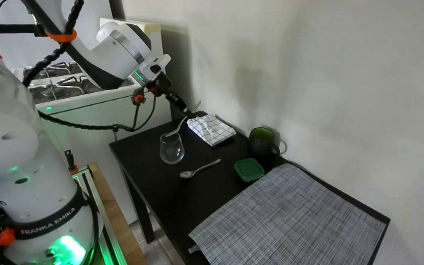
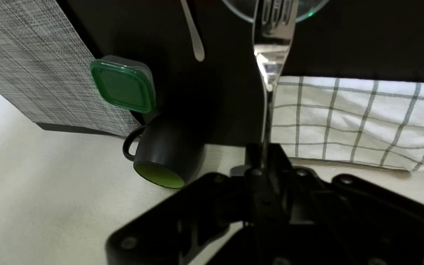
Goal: Put the fork in the cup
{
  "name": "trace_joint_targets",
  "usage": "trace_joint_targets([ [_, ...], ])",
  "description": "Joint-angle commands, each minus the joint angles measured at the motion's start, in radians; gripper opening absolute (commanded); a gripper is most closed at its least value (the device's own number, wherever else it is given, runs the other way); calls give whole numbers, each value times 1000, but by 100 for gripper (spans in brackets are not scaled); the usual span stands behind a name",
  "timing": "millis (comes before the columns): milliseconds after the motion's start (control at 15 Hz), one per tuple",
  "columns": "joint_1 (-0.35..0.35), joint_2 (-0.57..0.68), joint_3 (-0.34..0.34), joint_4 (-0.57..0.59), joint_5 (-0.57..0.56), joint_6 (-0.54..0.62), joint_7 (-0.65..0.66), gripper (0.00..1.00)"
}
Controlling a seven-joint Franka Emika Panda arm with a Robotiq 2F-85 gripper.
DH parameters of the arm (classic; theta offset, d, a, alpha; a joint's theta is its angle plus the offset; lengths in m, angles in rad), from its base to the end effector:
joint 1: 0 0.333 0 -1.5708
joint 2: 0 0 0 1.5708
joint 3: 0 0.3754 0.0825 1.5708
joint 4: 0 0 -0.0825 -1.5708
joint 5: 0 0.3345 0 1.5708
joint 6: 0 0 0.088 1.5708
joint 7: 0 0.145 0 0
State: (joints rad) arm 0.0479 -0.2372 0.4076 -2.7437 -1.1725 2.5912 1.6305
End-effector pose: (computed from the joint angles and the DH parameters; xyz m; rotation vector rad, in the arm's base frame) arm 0.3223 0.1551 0.3535 2.6616 -0.2073 0.8488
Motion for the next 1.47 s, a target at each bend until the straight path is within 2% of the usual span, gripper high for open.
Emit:
trace_joint_targets([
  [0,-2,29,31,0,-95,-31,152,2],
  [467,4,72,49,0,-192,-109,314,2],
  [533,77,83,-17,0,-199,-138,327,2],
  [1000,179,135,-39,0,-165,-241,388,2],
  [1400,227,175,-38,0,-151,-288,414,2],
])
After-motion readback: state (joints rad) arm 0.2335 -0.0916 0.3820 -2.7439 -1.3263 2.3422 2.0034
